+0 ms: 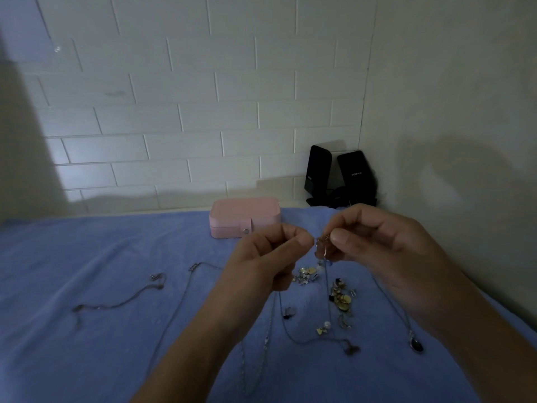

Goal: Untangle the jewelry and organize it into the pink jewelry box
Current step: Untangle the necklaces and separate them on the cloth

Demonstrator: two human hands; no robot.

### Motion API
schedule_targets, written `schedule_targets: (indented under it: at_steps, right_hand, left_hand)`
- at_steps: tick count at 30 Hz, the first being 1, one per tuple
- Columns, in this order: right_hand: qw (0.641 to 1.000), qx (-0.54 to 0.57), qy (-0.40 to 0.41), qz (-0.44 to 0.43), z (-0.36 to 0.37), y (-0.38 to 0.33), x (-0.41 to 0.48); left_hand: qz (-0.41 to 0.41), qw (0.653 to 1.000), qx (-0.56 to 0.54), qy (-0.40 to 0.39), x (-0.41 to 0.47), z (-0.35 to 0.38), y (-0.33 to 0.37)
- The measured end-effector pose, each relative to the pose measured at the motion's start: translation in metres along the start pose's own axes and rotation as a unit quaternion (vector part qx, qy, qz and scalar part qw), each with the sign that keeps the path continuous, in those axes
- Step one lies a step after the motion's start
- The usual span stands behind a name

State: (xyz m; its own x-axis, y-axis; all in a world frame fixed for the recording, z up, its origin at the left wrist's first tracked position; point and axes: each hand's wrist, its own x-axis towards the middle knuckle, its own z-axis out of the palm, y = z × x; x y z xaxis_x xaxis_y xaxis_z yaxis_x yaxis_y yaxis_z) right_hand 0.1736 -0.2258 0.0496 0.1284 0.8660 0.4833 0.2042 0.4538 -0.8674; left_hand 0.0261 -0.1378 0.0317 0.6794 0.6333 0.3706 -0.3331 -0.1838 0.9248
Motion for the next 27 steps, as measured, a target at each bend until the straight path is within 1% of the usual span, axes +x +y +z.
schedule_targets:
  at_steps: [4,8,12,14,17,20,23,25,27]
  right_hand:
    - [0.999,-0.035,0.006,-0.022,0.002,-0.001,0.0]
    - [0.995,-0.083,0.018,-0.049,0.004,0.0,-0.001]
    - [0.99,-0.124,0.031,-0.065,0.003,0.003,-0.002]
    - [0.992,-0.108,0.022,-0.056,0.003,0.005,-0.002]
    - [0.998,-0.053,0.001,-0.035,0.003,0.007,0.0]
    - [1.0,0.029,-0.01,0.003,0.006,0.008,0.001]
    - [0.991,0.121,-0.022,0.056,0.009,0.009,0.001]
    - [0.991,0.114,-0.021,0.066,0.008,0.009,0.0]
    - [0.996,0.073,-0.019,0.05,0.007,0.008,-0.001]
  left_hand:
    - [-0.007,0.999,0.047,0.026,-0.001,0.001,0.002]
    - [0.004,0.997,0.06,0.044,-0.003,0.003,0.004]
    - [-0.011,0.997,0.076,0.027,-0.003,0.001,0.004]
    - [-0.025,0.996,0.08,0.006,-0.003,0.0,0.004]
    - [-0.036,0.997,0.062,-0.015,-0.001,-0.003,0.003]
    - [-0.047,0.998,0.033,-0.031,0.001,-0.004,0.003]
    - [-0.056,0.997,0.017,-0.046,-0.001,-0.004,0.005]
    - [-0.064,0.997,0.012,-0.045,-0.001,-0.005,0.005]
    - [-0.063,0.997,0.012,-0.034,-0.001,-0.005,0.004]
